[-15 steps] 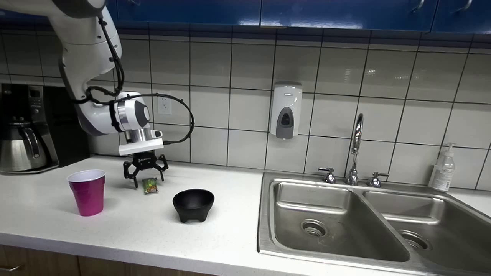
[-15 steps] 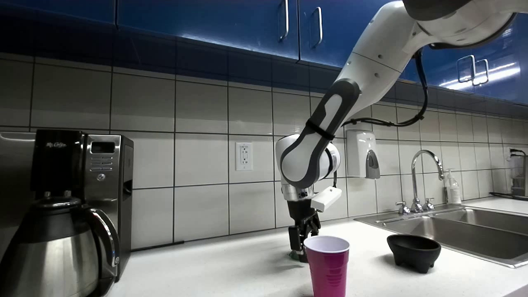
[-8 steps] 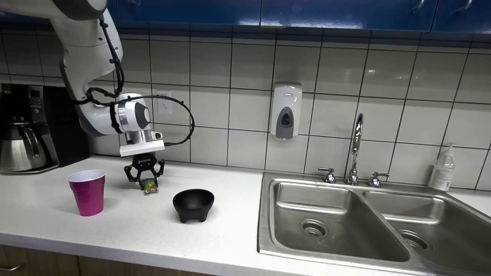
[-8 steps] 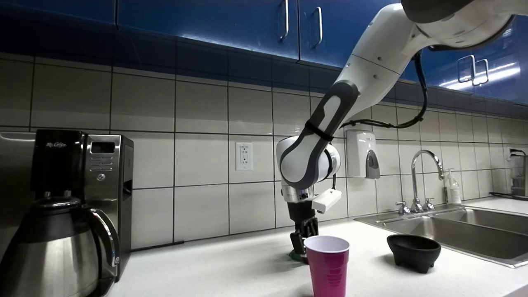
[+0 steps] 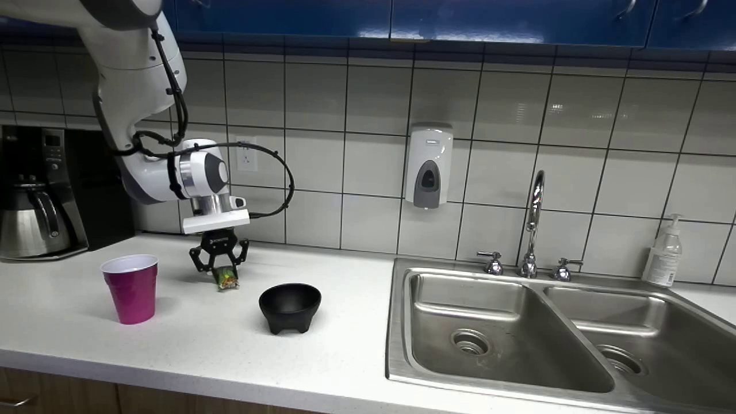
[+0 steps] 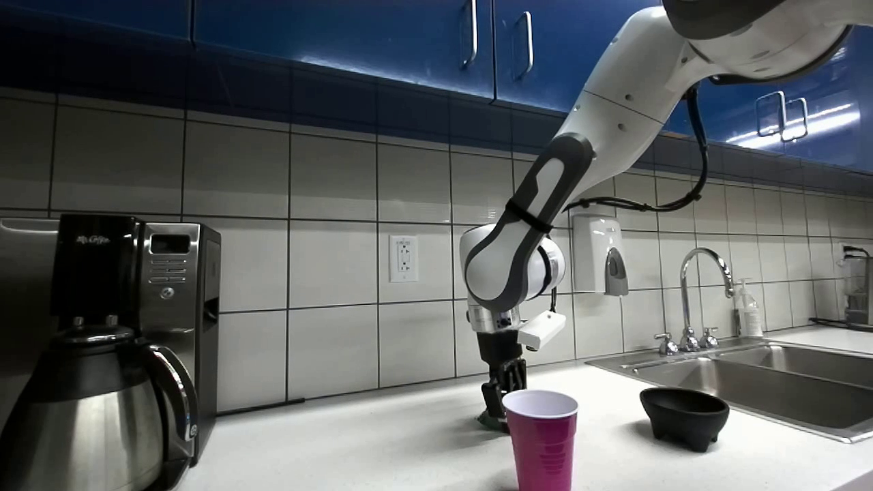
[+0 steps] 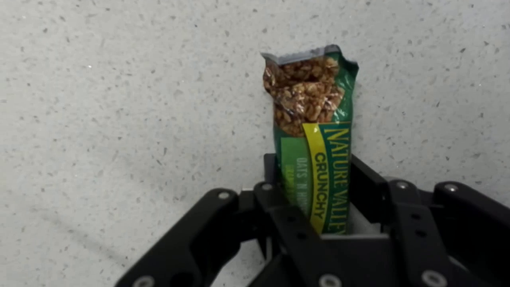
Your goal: Put the chocolate bar inside the black bowl
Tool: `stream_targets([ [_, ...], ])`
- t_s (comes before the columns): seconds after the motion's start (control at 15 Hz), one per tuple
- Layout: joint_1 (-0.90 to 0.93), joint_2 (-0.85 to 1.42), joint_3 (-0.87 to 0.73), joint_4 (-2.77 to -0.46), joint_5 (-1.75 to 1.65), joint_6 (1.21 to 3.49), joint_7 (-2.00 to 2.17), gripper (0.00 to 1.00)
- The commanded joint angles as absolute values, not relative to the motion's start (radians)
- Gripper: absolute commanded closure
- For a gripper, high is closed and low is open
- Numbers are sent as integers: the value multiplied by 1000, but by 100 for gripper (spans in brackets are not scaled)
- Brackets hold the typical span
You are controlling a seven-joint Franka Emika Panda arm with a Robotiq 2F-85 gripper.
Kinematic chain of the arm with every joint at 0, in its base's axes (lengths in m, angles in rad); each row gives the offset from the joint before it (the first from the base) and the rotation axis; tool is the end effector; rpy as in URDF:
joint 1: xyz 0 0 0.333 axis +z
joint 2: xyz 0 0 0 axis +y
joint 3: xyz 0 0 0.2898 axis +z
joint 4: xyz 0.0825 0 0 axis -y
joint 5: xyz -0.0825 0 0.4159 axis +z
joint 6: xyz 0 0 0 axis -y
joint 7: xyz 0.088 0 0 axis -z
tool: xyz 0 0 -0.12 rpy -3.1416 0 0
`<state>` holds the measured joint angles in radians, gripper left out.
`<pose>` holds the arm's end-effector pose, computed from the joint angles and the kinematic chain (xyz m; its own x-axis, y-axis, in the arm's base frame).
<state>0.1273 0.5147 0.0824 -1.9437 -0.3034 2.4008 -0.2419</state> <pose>0.6100 0.1257 0.1506 0.7826 0.6141 -0.1024 0.6225 -0.7718 0.1294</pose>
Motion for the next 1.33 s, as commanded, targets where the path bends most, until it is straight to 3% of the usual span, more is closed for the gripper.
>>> stream_targets([
  [0.0,107,480,88,-1953,-292,2423,-269,82],
  [1.27,104,225,29,-2248,-296,2481,-97,82],
])
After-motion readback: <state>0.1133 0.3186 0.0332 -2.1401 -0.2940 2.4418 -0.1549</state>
